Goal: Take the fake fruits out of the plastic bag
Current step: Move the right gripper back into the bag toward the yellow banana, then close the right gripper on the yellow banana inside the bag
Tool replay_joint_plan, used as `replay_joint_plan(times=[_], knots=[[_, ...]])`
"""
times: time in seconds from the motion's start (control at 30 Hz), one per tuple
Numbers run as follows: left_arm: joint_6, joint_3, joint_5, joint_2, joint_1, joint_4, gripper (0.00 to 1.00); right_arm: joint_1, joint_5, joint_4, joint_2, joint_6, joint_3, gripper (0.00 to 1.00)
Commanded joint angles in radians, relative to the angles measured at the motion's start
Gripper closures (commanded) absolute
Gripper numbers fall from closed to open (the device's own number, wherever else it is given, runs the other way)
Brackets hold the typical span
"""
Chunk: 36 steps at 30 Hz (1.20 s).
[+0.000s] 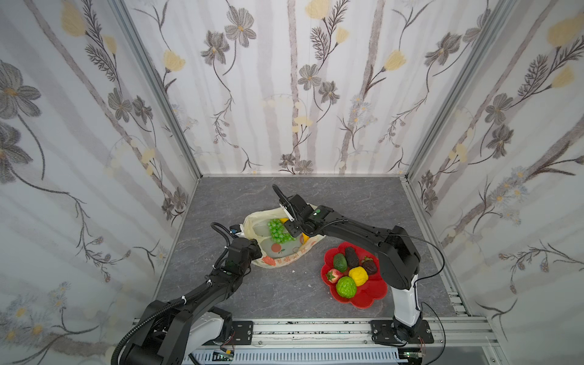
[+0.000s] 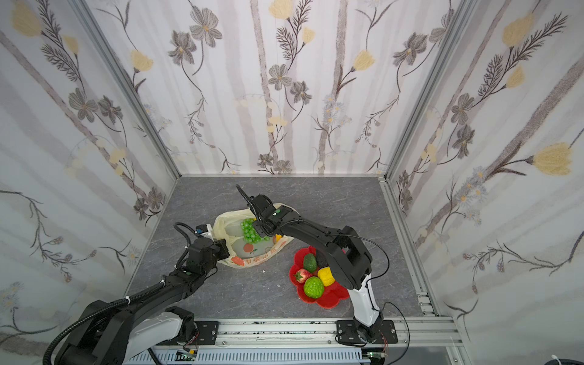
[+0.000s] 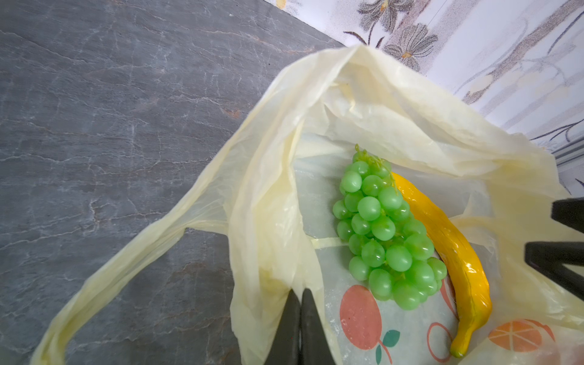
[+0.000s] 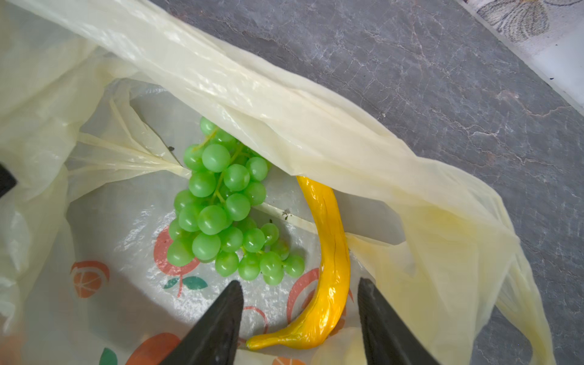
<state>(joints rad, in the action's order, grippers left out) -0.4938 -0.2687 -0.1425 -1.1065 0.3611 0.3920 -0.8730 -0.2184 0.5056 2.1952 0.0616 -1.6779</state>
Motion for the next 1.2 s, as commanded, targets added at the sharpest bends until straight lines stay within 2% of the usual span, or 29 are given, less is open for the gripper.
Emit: replay_joint_plan(times=[0.0,0.43,0.47,0.67,1.0,1.17], knots=[[0.007,0.002,-0.012,0.0,0.0,0.031,1.0,0.015,-0.015,0.017,0.043,-0.042,-0.036,0.41],[0.008,0.0,-0.011,0.002,-0.001,0.031,1.0,0.043,-0.015,0.034,0.156,-0.064,-0.094,0.42],[0.007,0.001,-0.011,0.002,0.0,0.031,1.0,0.074,-0.014,0.034,0.163,-0.063,-0.094,0.42],[0.007,0.001,-0.012,0.0,0.0,0.031,1.0,0.097,0.006,0.031,0.202,-0.062,-0.1,0.45],[0.007,-0.001,-0.016,-0.009,0.0,0.033,1.0,0.098,0.067,0.028,0.24,-0.061,-0.118,0.52],[0.006,-0.001,-0.017,-0.009,0.001,0.033,1.0,0.098,0.076,0.031,0.243,-0.06,-0.12,0.61]])
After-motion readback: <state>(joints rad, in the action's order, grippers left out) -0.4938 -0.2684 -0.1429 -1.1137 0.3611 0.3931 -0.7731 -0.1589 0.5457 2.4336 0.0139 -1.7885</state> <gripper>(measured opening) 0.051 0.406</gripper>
